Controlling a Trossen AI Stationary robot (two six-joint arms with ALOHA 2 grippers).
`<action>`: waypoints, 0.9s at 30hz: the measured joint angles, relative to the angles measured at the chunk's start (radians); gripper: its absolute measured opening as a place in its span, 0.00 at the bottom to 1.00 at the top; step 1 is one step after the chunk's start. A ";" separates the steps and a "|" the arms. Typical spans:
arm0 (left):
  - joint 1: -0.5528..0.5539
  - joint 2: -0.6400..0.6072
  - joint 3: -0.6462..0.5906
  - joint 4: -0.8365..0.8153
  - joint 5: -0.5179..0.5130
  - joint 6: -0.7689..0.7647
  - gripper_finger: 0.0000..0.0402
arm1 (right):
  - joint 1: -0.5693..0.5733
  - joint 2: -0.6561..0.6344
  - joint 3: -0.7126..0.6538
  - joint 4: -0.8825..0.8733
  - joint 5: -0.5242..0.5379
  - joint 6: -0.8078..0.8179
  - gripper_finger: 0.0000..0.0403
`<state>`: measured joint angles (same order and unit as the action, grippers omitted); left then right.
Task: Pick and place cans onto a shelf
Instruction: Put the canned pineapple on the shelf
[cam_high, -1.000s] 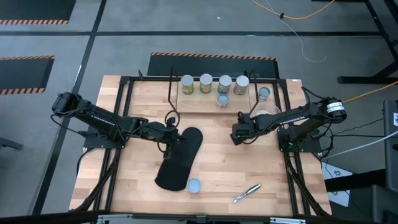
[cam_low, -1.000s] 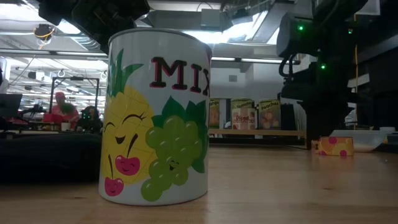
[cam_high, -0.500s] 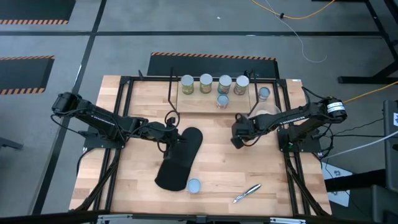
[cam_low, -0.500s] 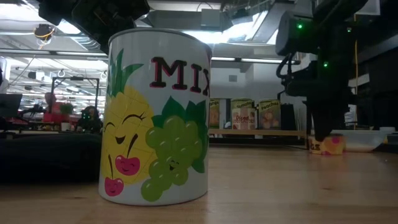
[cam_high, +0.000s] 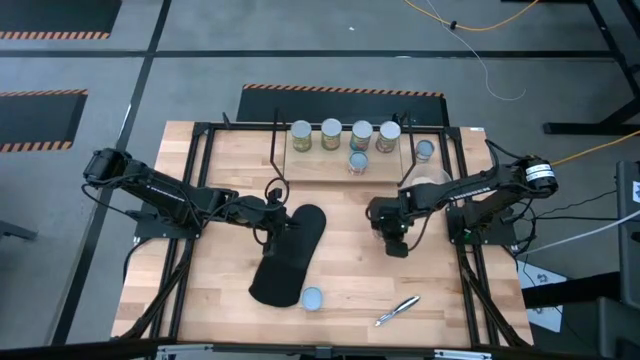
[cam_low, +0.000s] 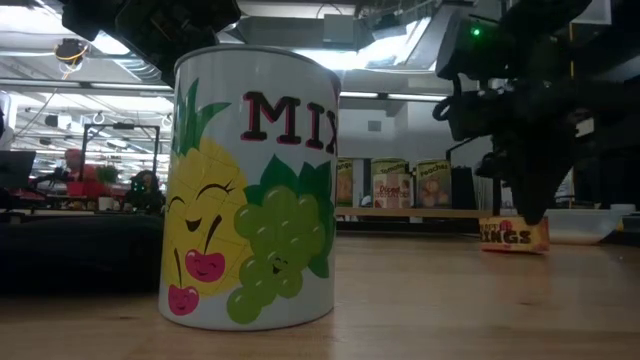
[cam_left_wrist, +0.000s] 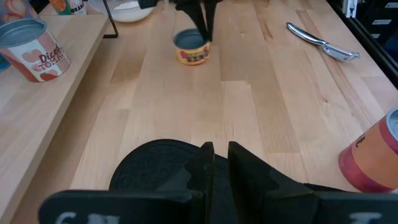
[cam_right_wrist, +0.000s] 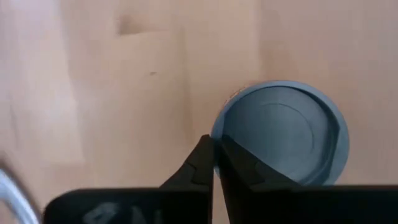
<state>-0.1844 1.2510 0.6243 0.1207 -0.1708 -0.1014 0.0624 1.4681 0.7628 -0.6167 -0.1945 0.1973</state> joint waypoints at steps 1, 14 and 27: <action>0.000 0.000 0.000 0.000 0.000 0.000 0.10 | 0.000 0.000 0.000 0.000 -0.018 -0.031 0.04; 0.000 0.000 0.000 0.000 0.000 0.000 0.10 | 0.000 0.001 0.059 -0.080 0.014 -0.251 0.03; 0.000 0.000 0.000 0.000 0.000 0.006 0.10 | 0.000 0.001 0.165 -0.181 0.105 -0.482 0.03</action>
<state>-0.1847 1.2514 0.6243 0.1207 -0.1710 -0.0956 0.0624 1.4689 0.9282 -0.7972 -0.0890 -0.2846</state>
